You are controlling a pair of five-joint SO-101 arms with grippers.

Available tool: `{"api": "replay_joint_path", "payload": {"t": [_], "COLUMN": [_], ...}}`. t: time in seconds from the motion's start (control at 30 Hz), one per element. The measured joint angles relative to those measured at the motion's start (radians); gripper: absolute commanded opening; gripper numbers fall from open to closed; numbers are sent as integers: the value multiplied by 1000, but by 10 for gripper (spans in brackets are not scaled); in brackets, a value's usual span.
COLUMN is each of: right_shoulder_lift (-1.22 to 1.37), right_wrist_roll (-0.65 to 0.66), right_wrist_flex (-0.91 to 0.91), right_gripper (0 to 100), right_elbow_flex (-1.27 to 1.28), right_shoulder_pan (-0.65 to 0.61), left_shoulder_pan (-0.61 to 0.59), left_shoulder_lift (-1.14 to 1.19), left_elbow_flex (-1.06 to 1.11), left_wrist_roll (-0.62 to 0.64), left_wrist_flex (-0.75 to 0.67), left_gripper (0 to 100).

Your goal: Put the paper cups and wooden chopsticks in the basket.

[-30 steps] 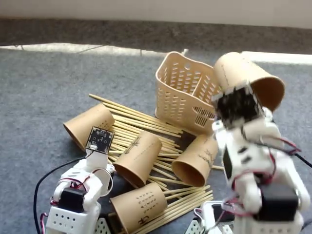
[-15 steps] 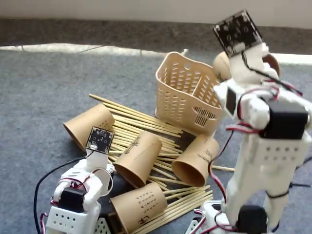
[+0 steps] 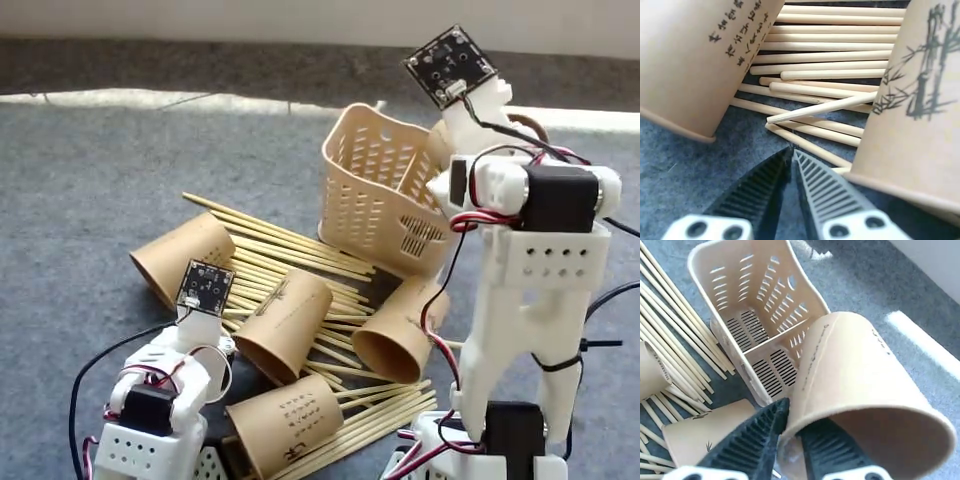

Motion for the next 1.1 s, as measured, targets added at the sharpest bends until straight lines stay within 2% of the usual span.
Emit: {"api": "replay_joint_path", "payload": {"t": [0.6,0.93,1.1], "right_shoulder_lift": [-98,-212,-278], "right_wrist_roll": [3,143,190], "right_wrist_flex": [0,0,0], "right_gripper": [9,9,11], "right_elbow_flex": [51,321,362], "right_shoulder_pan": [-44,-46,-26], "left_shoulder_pan": [0,0,0], "left_shoulder_lift": [0,0,0], "left_elbow_flex": [0,0,0], "left_wrist_roll": [0,0,0], "left_wrist_flex": [0,0,0], "left_gripper": [16,16,16]}}
